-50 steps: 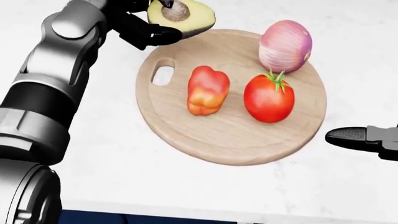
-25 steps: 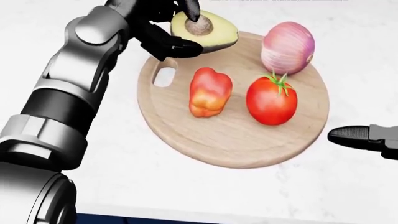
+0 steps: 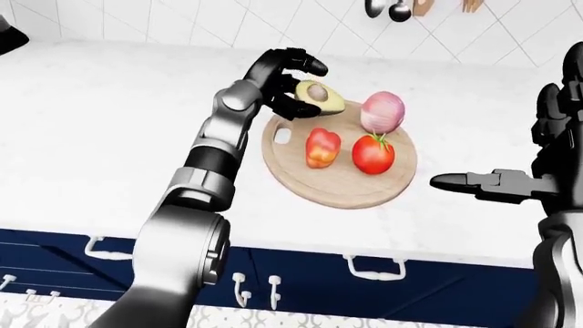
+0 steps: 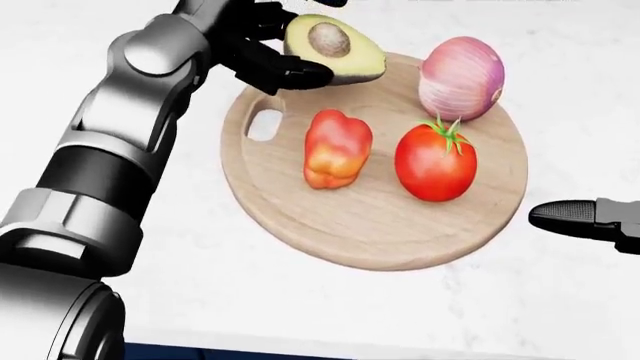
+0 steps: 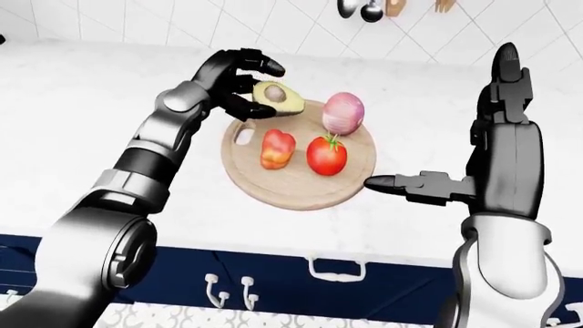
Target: Place the avocado, onion, tomato and bell pepper on the cutting board.
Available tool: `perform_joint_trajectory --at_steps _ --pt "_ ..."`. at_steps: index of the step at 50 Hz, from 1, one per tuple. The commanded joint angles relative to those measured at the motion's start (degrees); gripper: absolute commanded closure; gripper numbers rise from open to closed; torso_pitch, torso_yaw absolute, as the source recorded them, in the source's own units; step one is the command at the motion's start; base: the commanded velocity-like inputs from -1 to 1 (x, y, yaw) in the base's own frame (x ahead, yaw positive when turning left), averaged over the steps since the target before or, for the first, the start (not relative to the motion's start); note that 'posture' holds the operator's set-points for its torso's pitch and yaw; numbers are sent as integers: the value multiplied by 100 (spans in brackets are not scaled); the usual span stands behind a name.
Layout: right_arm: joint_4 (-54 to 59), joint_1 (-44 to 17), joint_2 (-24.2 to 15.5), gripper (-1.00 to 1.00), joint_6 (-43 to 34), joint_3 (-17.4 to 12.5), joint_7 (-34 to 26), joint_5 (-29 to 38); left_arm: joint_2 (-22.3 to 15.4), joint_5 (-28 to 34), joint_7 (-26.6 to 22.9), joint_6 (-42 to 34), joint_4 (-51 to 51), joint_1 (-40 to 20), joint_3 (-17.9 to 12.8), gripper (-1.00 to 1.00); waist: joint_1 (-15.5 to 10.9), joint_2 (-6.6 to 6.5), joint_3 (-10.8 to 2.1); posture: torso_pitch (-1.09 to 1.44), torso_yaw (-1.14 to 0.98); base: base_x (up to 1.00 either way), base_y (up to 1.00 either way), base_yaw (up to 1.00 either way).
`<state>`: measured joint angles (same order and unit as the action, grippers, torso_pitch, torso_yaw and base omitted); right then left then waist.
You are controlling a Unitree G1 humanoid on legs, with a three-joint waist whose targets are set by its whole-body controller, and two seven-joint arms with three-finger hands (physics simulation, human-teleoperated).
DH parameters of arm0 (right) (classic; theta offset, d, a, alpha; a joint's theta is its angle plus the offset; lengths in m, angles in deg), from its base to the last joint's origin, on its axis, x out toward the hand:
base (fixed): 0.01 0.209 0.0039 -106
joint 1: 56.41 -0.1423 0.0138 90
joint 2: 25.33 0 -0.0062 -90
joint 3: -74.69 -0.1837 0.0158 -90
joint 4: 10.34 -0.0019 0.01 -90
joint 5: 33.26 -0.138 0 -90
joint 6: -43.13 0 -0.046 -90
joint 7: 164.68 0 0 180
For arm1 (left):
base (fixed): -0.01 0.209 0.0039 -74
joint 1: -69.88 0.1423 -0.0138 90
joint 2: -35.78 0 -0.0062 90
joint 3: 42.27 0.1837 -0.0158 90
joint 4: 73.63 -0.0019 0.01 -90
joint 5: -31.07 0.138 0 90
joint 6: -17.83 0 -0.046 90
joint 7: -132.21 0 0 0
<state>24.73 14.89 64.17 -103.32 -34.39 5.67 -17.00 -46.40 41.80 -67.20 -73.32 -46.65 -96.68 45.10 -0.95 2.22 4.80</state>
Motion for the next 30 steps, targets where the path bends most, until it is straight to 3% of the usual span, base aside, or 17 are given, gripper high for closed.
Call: perform_joint_trajectory --at_steps 1,9,11,21,30 --pt "-132 -105 -70 -100 138 -43 36 30 -34 -67 24 160 225 -253 -44 -6 2 22 -164 10 0 0 0 0" --pt "-149 -57 -52 -100 163 -56 43 19 -16 -89 -20 96 309 -193 -33 -9 2 28 -165 10 0 0 0 0" --pt "-156 -39 -41 -100 171 -41 51 24 -9 -76 -30 96 313 -180 -18 -34 2 28 -164 10 0 0 0 0" --pt "-134 -4 2 -100 225 -3 83 57 -5 -41 -64 86 291 -155 -6 -54 3 23 -171 10 0 0 0 0" --pt "-155 -60 -19 -100 162 0 64 69 -127 -61 10 95 208 -291 -83 -51 6 21 -174 10 0 0 0 0"
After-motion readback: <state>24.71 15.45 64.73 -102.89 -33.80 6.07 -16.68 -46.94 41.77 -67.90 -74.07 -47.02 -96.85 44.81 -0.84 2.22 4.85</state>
